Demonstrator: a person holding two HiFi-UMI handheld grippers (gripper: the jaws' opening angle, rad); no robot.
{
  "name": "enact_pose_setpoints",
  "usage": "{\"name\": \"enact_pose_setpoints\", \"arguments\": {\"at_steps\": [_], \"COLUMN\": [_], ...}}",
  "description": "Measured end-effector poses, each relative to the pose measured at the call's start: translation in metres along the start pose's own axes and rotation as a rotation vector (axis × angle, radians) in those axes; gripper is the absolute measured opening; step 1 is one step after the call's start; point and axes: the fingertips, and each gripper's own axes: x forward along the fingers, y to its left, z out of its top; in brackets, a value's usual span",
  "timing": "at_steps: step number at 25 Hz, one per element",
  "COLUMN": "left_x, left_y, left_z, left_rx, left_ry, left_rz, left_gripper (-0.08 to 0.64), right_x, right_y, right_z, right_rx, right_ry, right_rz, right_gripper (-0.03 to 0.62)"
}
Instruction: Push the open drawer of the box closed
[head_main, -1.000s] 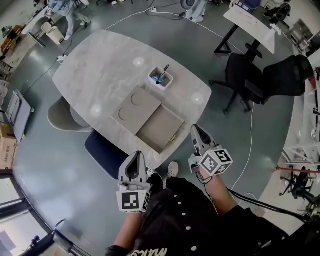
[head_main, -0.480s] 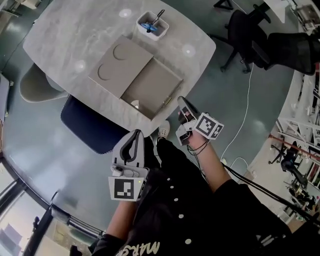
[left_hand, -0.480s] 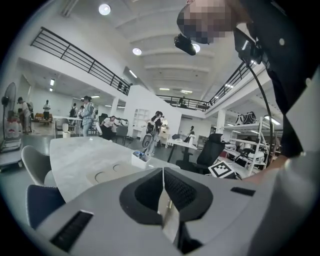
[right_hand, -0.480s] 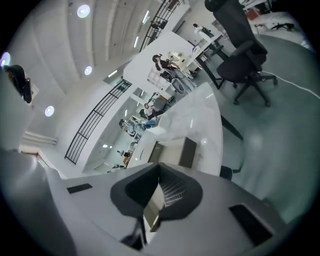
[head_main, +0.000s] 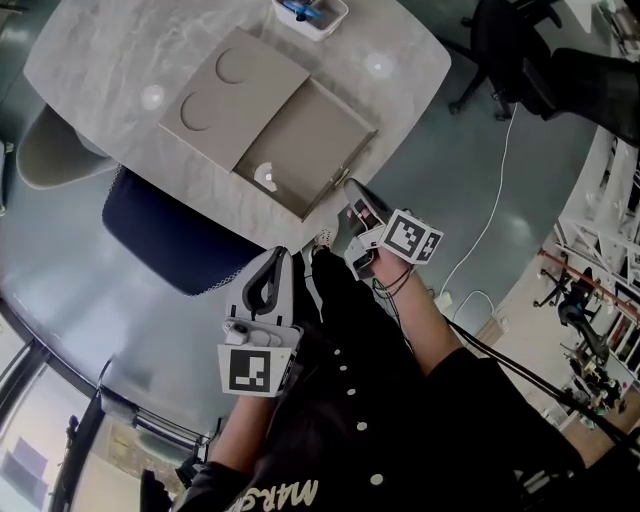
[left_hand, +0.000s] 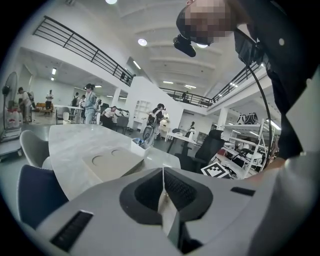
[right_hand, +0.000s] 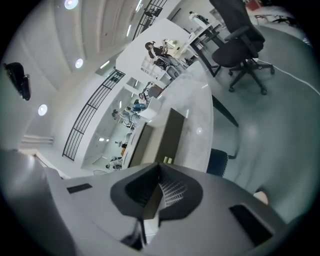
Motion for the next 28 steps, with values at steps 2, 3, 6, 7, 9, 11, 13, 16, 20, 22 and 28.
{"name": "enact_pose_setpoints", "arguments": {"at_steps": [2, 3, 6, 7, 9, 11, 13, 16, 20, 22, 28], "left_x": [0.002, 0.004, 0.006, 0.006, 0.007, 0.009, 0.010, 0.012, 0.013, 0.012, 0.011], "left_y": [0.002, 0.002, 0.002, 0.002, 0.003, 0.004, 0.004, 0.005, 0.008, 0.008, 0.012], "left_z": [-0.001, -0.001, -0.002, -0.003, -0.005, -0.004, -0.005, -0.001, -0.001, 0.001, 0.003], "left_rx": [-0.001, -0.007, -0.013, -0.011, -0.008, -0.016, -0.020, -0.009, -0.009, -0.011, -0.011], "left_ry": [-0.002, -0.005, 0.004, 0.010, 0.020, 0.024, 0.031, 0.009, 0.015, 0.004, 0.031], "left_rz": [0.003, 0.003, 0.002, 0.004, 0.008, 0.008, 0.008, 0.007, 0.019, 0.021, 0.040], "left_gripper": [0.018, 0.020, 0.020, 0.018, 0.020, 0.019, 0.018, 0.018, 0.020, 0.020, 0.020], "right_x": [0.003, 0.004, 0.004, 0.005, 0.008, 0.011, 0.014, 0.016, 0.017, 0.016, 0.019], "right_y": [-0.002, -0.003, -0.008, -0.009, -0.011, -0.012, -0.012, -0.013, -0.014, -0.013, -0.005], "right_z": [-0.002, -0.003, -0.004, -0.004, -0.005, -0.006, -0.007, -0.009, -0.009, -0.008, -0.004], "right_rx": [0.006, 0.009, 0.029, 0.036, 0.041, 0.046, 0.062, 0.085, 0.104, 0.095, 0.100], "right_ry": [0.012, 0.018, 0.024, 0.027, 0.038, 0.047, 0.050, 0.055, 0.065, 0.067, 0.062], "right_rz": [0.001, 0.000, -0.014, -0.021, -0.032, -0.033, -0.030, -0.026, -0.020, -0.021, -0.007], "right_gripper": [0.005, 0.026, 0.054, 0.054, 0.060, 0.063, 0.064, 0.061, 0.037, 0.035, 0.031]}}
